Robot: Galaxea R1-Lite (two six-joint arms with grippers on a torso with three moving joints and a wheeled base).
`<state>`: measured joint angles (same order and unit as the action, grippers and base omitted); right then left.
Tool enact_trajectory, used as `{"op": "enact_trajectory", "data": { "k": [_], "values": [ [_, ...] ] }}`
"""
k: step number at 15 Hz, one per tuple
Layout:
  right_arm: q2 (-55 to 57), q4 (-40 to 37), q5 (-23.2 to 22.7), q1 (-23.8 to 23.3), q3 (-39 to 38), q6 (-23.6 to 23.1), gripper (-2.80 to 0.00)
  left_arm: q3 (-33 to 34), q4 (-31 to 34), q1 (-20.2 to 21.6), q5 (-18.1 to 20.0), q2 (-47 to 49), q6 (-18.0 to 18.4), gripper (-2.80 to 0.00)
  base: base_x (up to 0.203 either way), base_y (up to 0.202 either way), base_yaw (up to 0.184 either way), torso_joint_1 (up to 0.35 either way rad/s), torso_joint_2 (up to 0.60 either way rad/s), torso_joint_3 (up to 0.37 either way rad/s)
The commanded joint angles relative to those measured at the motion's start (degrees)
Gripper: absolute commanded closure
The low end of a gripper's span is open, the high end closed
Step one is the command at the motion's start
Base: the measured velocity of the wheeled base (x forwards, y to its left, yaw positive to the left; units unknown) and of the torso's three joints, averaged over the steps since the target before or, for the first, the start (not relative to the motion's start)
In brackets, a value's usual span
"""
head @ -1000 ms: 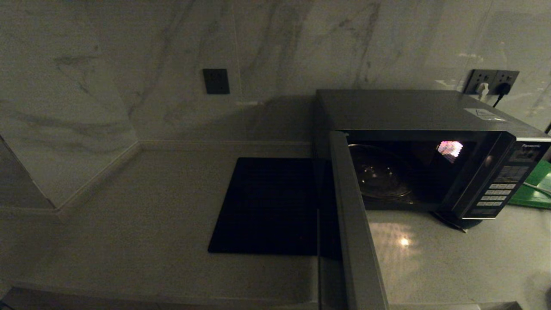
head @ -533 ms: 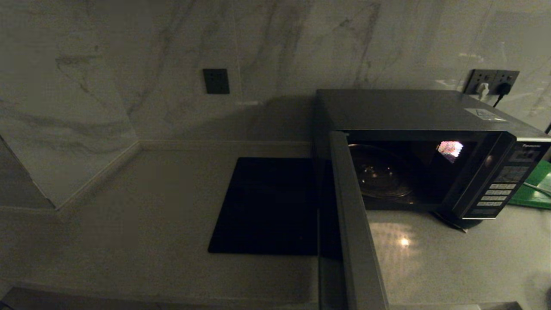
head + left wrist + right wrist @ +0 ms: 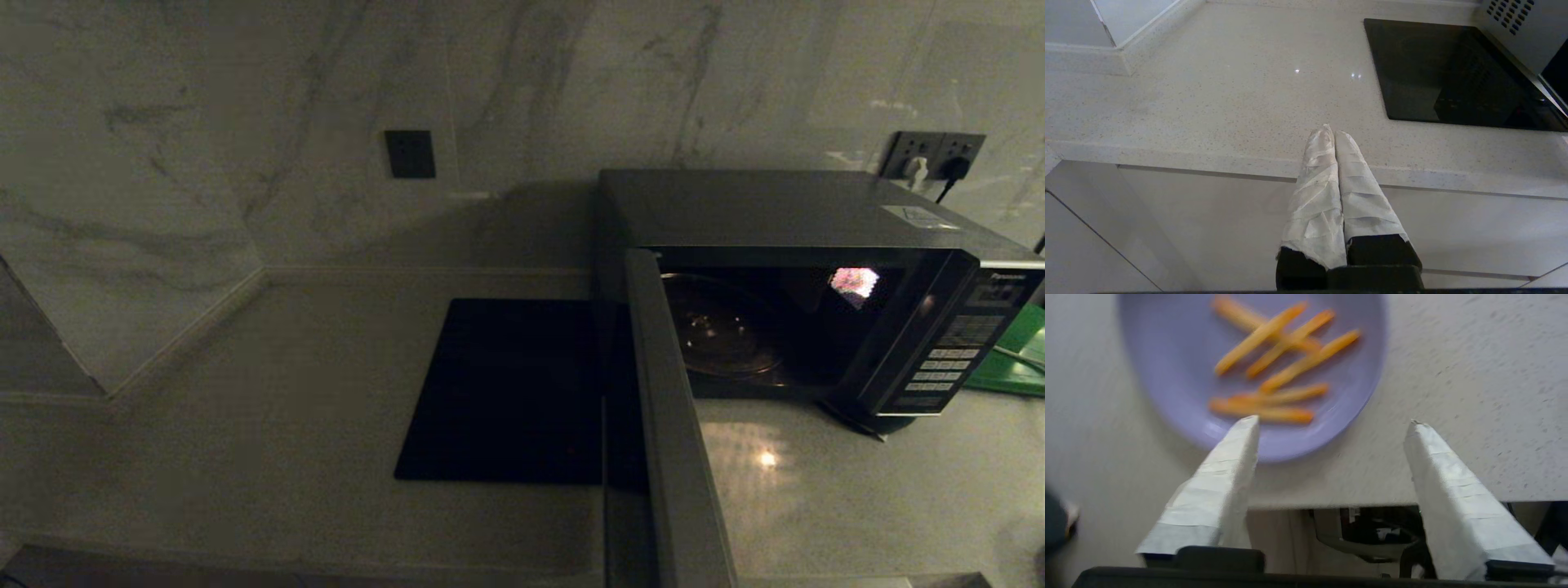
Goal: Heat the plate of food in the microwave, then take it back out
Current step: Put the plate in the microwave oven
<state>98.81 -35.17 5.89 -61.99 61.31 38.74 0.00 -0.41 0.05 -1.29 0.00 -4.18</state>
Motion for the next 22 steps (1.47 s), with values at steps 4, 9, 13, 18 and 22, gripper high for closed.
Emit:
{"op": "enact_trajectory", "data": {
  "k": [4,9,13,18,22],
  "values": [
    [7.33,-0.16,0.32,-7.16,4.05,-1.48,-2.80,0.00,-0.03,0.04,-0.03,0.06,-0.04,0.00,0.000,0.000,0.000,0.000,0.00,0.000],
    [12.06,-0.21,0.35,-11.21,6.87,-4.14,-2.80,0.00,-0.03,0.04,-0.03,0.02,-0.04,0.00,0.000,0.000,0.000,0.000,0.00,0.000],
    [16.06,-0.18,0.35,-12.36,7.37,-6.25,-2.80,0.00,-0.03,0.04,-0.03,0.09,-0.04,0.00,0.000,0.000,0.000,0.000,0.00,0.000],
    [18.72,-0.25,0.26,-11.90,8.03,-7.74,-2.80,0.00,-0.03,0.04,-0.03,0.02,-0.04,0.00,0.000,0.000,0.000,0.000,0.00,0.000],
    [19.84,-0.18,-0.71,-10.43,8.28,-12.37,-2.80,0.00,-0.03,0.04,-0.03,0.00,-0.04,0.00,0.000,0.000,0.000,0.000,0.00,0.000]
  ]
}}
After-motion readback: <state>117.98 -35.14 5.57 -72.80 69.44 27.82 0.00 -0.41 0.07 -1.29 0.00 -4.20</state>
